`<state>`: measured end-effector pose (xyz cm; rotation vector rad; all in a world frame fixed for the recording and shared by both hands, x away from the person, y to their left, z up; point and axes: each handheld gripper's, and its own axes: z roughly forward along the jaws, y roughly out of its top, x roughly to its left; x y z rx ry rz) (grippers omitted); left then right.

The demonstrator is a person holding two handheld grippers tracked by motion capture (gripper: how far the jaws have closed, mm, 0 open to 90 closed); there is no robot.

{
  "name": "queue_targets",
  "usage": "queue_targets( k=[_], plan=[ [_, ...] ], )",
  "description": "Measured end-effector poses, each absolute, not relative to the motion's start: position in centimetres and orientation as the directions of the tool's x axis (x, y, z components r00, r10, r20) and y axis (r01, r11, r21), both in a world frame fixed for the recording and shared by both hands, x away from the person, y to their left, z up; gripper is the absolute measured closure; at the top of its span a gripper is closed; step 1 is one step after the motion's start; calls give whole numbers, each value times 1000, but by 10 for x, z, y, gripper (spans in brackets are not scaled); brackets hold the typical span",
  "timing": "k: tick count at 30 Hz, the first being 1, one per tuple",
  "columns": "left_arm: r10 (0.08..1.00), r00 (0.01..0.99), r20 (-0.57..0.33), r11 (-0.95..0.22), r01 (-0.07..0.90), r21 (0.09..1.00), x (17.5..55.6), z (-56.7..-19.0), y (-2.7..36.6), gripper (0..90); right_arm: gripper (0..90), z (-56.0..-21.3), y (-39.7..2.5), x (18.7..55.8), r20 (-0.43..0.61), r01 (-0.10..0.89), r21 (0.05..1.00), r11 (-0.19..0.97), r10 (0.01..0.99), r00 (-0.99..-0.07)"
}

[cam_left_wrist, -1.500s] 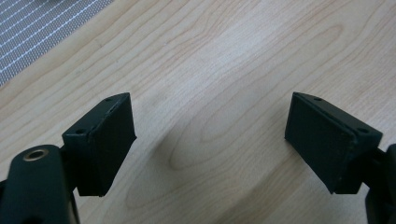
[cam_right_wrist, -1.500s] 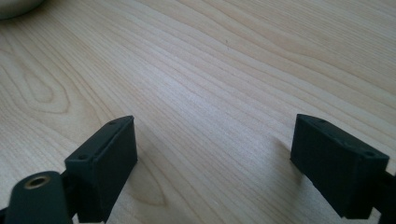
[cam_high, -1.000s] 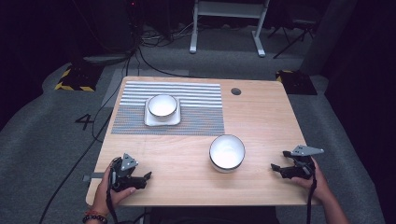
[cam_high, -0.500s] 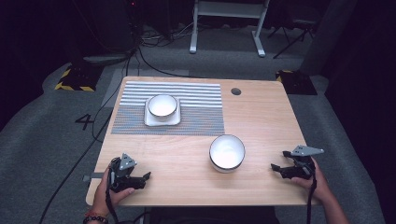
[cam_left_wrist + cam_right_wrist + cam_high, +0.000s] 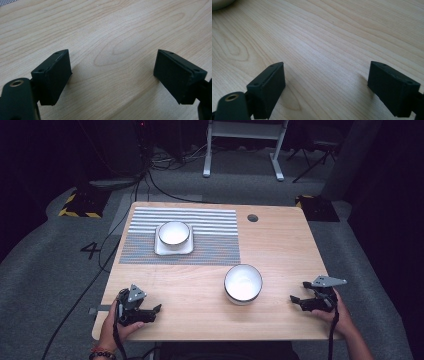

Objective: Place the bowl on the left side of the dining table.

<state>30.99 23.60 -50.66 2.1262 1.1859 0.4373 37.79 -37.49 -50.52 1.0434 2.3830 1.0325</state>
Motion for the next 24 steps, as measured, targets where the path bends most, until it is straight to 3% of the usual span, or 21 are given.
queue_targets(
  k=[24],
  plan=[
    [845, 534, -26, -375, 626, 683, 310, -507, 236, 146, 146, -505, -375, 378, -21, 489, 736, 468, 738, -675]
  ],
)
